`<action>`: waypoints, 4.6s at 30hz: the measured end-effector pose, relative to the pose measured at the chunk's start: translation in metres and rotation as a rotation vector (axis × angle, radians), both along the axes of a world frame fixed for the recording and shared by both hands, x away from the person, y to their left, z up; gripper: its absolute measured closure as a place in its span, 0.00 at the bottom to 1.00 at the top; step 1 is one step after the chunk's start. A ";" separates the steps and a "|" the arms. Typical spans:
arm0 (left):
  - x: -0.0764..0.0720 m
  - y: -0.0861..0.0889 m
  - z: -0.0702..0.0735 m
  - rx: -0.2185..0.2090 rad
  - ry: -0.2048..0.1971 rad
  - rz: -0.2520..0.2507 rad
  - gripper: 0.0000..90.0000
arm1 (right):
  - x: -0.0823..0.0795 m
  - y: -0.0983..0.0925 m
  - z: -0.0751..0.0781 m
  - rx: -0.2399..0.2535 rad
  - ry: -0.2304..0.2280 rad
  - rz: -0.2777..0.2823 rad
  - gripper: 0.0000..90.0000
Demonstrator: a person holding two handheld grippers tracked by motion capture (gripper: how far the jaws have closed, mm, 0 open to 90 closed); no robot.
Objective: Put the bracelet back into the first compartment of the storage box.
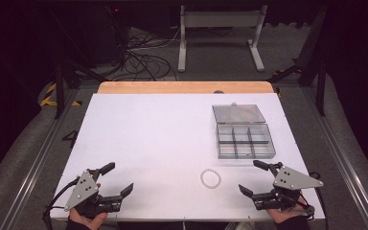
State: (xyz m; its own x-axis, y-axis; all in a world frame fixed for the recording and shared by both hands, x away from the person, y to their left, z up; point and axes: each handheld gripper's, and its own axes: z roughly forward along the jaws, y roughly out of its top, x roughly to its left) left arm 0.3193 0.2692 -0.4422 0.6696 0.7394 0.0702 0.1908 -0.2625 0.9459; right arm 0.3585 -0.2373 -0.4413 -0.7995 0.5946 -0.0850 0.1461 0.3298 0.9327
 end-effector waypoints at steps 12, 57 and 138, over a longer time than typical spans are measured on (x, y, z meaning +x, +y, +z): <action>-0.002 0.000 0.000 0.048 -0.056 0.038 0.16 | 0.001 0.001 0.001 -0.001 0.001 0.010 0.14; -0.003 -0.003 0.000 0.055 -0.046 0.060 0.17 | 0.044 0.045 0.022 -0.059 0.084 0.045 0.22; -0.002 -0.003 0.000 0.066 -0.038 0.059 0.18 | 0.092 0.114 -0.017 -0.577 0.468 0.051 0.76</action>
